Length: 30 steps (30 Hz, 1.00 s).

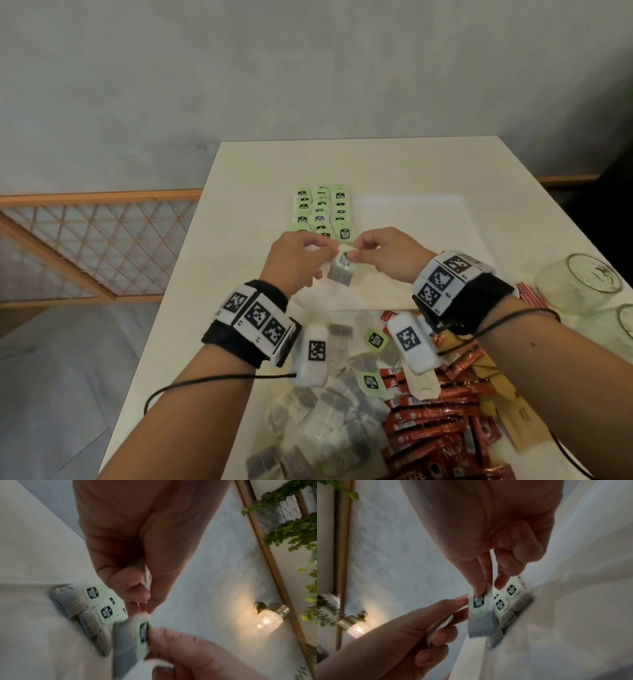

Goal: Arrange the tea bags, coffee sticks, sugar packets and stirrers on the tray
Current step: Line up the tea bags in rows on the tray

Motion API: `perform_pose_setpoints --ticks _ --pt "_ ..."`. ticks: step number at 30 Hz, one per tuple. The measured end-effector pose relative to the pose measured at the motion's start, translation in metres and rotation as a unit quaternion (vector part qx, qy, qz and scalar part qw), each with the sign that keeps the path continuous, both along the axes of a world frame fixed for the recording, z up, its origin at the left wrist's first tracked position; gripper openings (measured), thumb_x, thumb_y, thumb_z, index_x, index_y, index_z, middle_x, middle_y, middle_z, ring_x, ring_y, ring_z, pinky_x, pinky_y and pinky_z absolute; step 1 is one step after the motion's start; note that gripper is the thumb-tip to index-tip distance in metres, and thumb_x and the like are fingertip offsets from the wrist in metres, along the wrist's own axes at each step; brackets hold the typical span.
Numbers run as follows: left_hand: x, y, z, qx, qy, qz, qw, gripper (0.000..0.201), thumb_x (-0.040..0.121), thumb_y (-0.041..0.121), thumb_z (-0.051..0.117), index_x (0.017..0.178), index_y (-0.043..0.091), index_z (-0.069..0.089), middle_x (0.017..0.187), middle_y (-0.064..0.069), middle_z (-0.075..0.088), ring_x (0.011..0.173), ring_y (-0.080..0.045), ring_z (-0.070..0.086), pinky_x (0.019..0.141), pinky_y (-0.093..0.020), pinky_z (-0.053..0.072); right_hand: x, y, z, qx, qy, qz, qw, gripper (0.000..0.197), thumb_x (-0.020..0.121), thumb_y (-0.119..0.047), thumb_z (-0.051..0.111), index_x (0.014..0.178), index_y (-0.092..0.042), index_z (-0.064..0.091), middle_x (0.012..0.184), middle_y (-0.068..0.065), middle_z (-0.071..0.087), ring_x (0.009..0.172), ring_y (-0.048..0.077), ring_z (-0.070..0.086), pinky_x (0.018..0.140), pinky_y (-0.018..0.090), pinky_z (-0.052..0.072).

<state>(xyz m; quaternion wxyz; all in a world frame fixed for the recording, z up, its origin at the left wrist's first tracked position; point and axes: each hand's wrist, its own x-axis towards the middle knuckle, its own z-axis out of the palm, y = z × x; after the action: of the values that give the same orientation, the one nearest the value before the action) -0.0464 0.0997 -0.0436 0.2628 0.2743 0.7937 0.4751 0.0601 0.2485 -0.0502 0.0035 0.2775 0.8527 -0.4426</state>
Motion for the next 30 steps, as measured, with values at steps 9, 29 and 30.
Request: perform_pose_setpoints --ticks 9,29,30 --pt "-0.047 -0.013 -0.007 0.038 -0.089 0.124 0.987 0.012 0.092 0.019 0.062 0.099 0.011 0.068 0.090 -0.002 0.064 0.069 -0.013 0.055 0.055 -0.024 0.052 -0.036 0.006 -0.018 0.103 -0.048 0.018 0.993 0.014 0.087 -0.032 0.070 0.088 -0.018 0.067 0.077 -0.008 0.056 0.076 0.013 0.055 0.062 0.023 0.039" --pt "-0.016 0.002 -0.002 0.075 -0.264 0.056 0.960 0.064 0.099 0.060 0.028 0.121 0.008 0.060 0.103 -0.013 0.067 0.072 -0.022 0.067 0.069 -0.036 0.060 -0.030 -0.018 -0.001 -0.026 0.104 -0.006 0.994 0.021 0.085 -0.042 0.070 0.089 -0.022 0.073 0.073 -0.012 0.061 0.060 0.001 0.053 0.066 0.022 0.044" --pt "-0.012 0.005 -0.001 0.070 -0.262 0.042 0.962 0.065 0.099 0.060 0.029 0.123 0.008 0.060 0.106 -0.014 0.067 0.072 -0.022 0.068 0.069 -0.036 0.061 -0.026 -0.019 0.000 -0.028 0.101 -0.001 0.995 0.021 0.084 -0.040 0.071 0.089 -0.020 0.072 0.075 -0.009 0.062 0.059 0.002 0.053 0.066 0.023 0.046"
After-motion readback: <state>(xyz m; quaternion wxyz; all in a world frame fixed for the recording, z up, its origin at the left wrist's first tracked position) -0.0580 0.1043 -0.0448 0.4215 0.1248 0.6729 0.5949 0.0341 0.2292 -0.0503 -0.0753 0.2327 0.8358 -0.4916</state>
